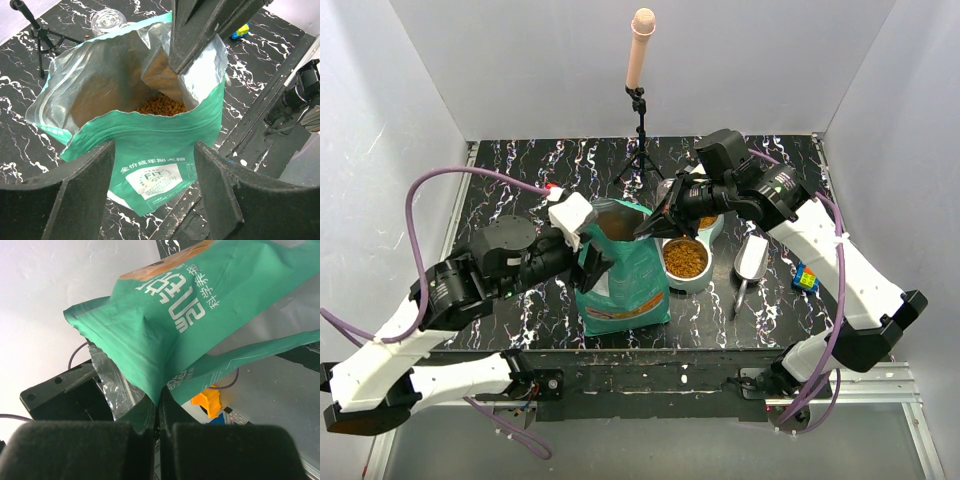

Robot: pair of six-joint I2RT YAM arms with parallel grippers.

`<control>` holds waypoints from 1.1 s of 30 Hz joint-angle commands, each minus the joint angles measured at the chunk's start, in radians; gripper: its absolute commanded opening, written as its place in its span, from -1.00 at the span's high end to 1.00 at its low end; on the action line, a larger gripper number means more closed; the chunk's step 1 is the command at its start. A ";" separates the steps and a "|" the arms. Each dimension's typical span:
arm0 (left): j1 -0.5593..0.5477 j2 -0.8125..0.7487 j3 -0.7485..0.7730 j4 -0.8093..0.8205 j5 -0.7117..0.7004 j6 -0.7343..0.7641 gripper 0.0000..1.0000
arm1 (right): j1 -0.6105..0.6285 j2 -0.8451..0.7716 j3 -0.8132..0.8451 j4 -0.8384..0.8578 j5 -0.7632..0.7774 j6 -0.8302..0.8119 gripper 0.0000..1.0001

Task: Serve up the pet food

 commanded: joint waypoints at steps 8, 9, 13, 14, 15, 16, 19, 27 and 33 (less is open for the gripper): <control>-0.002 -0.040 0.046 -0.143 -0.107 0.038 -0.79 | -0.008 -0.062 0.060 0.233 -0.178 -0.027 0.97; -0.002 -0.043 0.030 -0.115 -0.115 0.072 -0.81 | -0.007 -0.060 0.060 0.237 -0.185 -0.032 0.97; -0.002 -0.049 -0.039 0.009 -0.057 0.118 -0.80 | -0.008 -0.058 0.052 0.238 -0.222 -0.058 0.97; -0.002 -0.038 -0.045 0.032 -0.025 0.121 -0.77 | -0.008 -0.058 0.052 0.232 -0.225 -0.072 0.97; -0.002 -0.026 -0.053 0.045 -0.005 0.124 -0.73 | -0.008 -0.063 0.051 0.224 -0.228 -0.082 0.97; -0.002 -0.014 -0.059 0.052 -0.003 0.121 -0.65 | -0.008 -0.063 0.052 0.214 -0.227 -0.098 0.97; -0.002 -0.021 -0.079 0.107 -0.023 0.103 -0.27 | -0.010 -0.066 0.051 0.154 -0.212 -0.150 0.97; -0.002 -0.067 -0.070 0.085 -0.082 0.051 1.00 | -0.016 -0.069 0.055 0.023 -0.123 -0.250 0.97; -0.002 -0.118 -0.065 0.049 -0.077 0.012 1.00 | -0.018 -0.031 0.212 -0.188 0.101 -0.309 0.97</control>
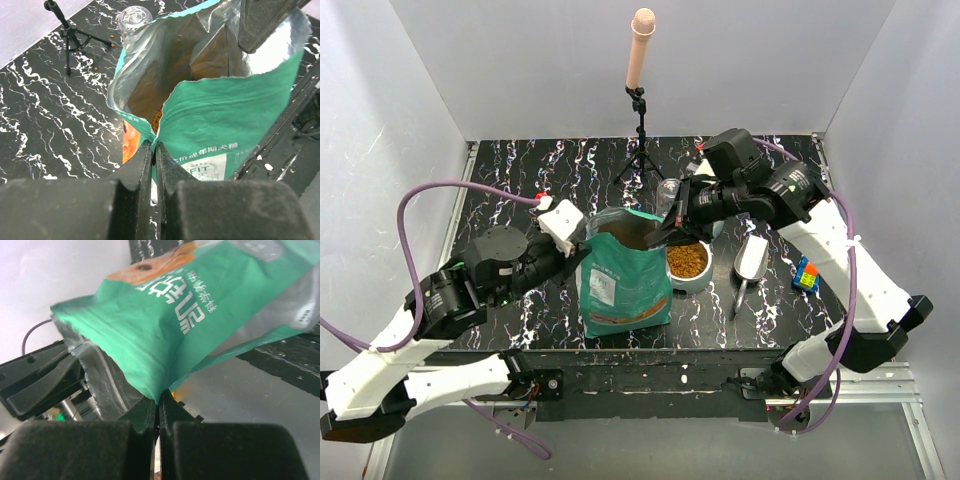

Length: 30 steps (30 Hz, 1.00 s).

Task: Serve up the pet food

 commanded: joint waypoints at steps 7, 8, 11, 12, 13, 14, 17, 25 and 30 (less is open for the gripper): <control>-0.002 -0.090 0.024 -0.013 0.066 -0.097 1.00 | -0.008 0.014 0.224 -0.024 0.087 -0.357 -0.22; -0.002 -0.092 0.024 -0.016 0.074 -0.102 1.00 | -0.008 0.008 0.233 -0.025 0.097 -0.435 -0.38; -0.002 -0.097 0.024 -0.027 0.095 -0.130 1.00 | -0.008 -0.027 0.236 -0.004 0.089 -0.662 -0.60; -0.002 -0.101 0.021 -0.024 0.103 -0.136 1.00 | -0.008 -0.045 0.222 0.037 0.043 -0.723 -0.62; -0.002 -0.103 0.020 -0.021 0.115 -0.137 1.00 | -0.003 -0.061 0.201 0.073 -0.012 -0.795 -0.63; -0.002 -0.104 0.024 -0.024 0.121 -0.140 1.00 | 0.008 -0.074 0.172 0.097 -0.039 -0.855 -0.63; -0.002 -0.094 0.041 -0.038 0.124 -0.136 1.00 | 0.018 -0.139 0.045 0.175 -0.030 -1.061 -0.63; -0.002 -0.086 0.073 -0.067 0.106 -0.116 1.00 | 0.012 -0.354 -0.313 0.404 0.030 -1.451 -0.75; -0.002 -0.089 0.072 -0.070 0.120 -0.111 1.00 | 0.006 -0.325 -0.342 0.465 -0.026 -1.532 -0.70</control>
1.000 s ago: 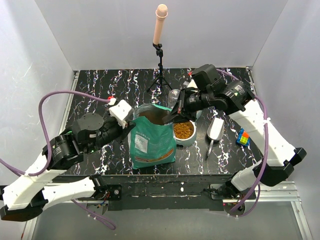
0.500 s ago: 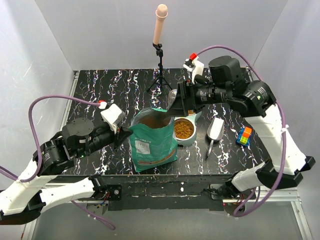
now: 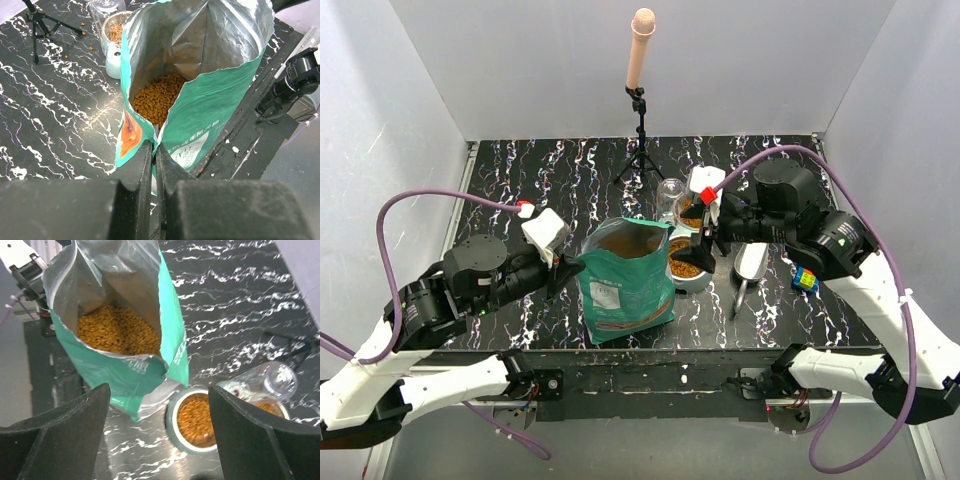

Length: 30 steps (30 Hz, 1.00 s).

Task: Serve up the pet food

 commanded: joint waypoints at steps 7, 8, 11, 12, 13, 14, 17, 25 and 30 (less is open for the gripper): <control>-0.001 -0.019 0.052 0.033 0.026 -0.003 1.00 | -0.015 0.107 0.043 0.154 -0.132 -0.184 -0.47; -0.001 -0.018 0.054 0.033 0.027 -0.003 1.00 | -0.015 0.113 0.052 0.146 -0.150 -0.182 -0.42; -0.001 -0.018 0.058 0.032 0.014 -0.009 1.00 | -0.018 0.125 0.072 0.111 -0.160 -0.195 0.32; -0.001 -0.019 0.061 0.026 0.002 -0.013 1.00 | -0.025 0.119 0.064 0.115 -0.143 -0.193 0.61; -0.001 -0.024 0.060 0.018 -0.011 -0.021 1.00 | -0.036 0.102 0.046 0.141 -0.120 -0.176 0.77; -0.001 -0.030 0.063 0.009 -0.026 -0.029 1.00 | -0.055 0.081 0.011 0.178 -0.109 -0.150 0.87; -0.001 -0.067 0.066 -0.020 -0.043 -0.052 1.00 | -0.125 0.021 -0.051 0.232 -0.158 -0.098 0.97; -0.001 -0.059 0.153 -0.155 0.101 -0.098 1.00 | -0.210 0.085 0.061 0.043 -0.344 -0.084 0.97; -0.001 0.047 0.294 -0.270 0.207 -0.115 0.80 | -0.210 0.150 0.152 -0.017 -0.397 -0.046 0.97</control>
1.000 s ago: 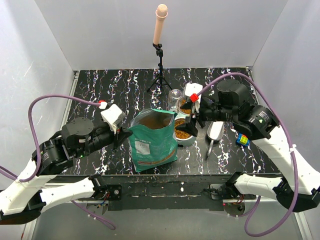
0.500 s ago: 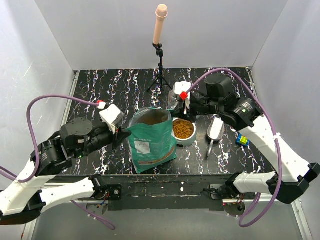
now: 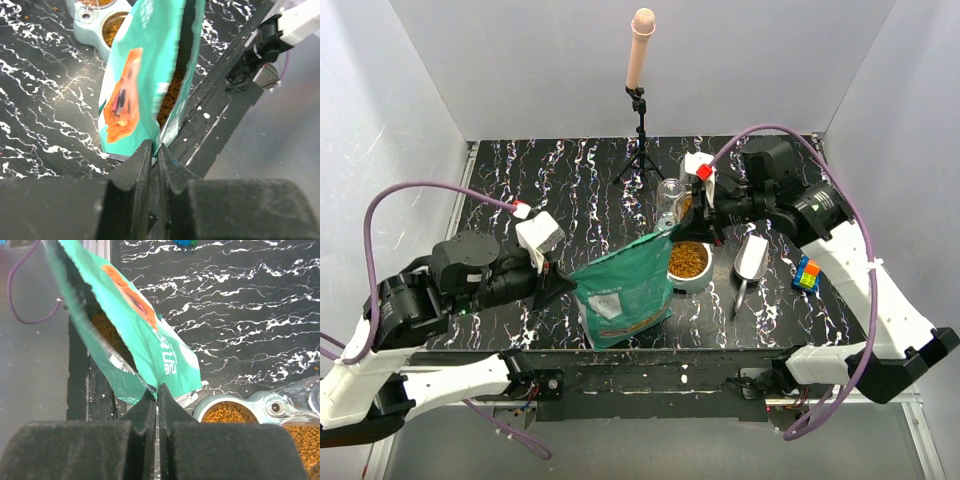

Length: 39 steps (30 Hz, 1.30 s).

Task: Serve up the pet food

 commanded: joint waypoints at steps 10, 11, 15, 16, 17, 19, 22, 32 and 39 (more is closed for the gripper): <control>0.000 0.321 0.378 -0.002 0.038 -0.041 -0.71 | -0.035 0.072 0.235 -0.075 -0.006 0.075 0.97; 0.000 0.359 0.392 0.006 0.038 -0.024 -0.74 | -0.035 0.080 0.245 -0.086 -0.010 0.075 0.97; 0.000 0.490 0.451 0.045 -0.018 0.051 -0.78 | -0.035 0.083 0.243 -0.084 -0.027 0.079 0.97; 0.000 0.526 0.460 0.055 -0.019 0.074 -0.83 | -0.035 0.083 0.240 -0.083 -0.033 0.079 0.97; 0.001 0.552 0.475 0.050 -0.005 0.092 -0.86 | -0.035 0.083 0.236 -0.081 -0.035 0.082 0.97; 0.004 0.603 0.507 0.035 -0.001 0.096 -0.88 | -0.035 0.077 0.225 -0.069 -0.040 0.093 0.97; 0.020 0.665 0.549 0.033 0.120 0.073 -0.90 | -0.035 0.069 0.209 -0.045 -0.046 0.109 0.97; 0.021 0.620 0.466 -0.004 0.099 0.135 -0.28 | -0.034 0.057 0.183 -0.014 -0.014 0.135 0.97; 0.023 0.554 0.442 -0.068 0.053 0.211 0.54 | -0.034 0.038 0.154 -0.003 0.005 0.151 0.97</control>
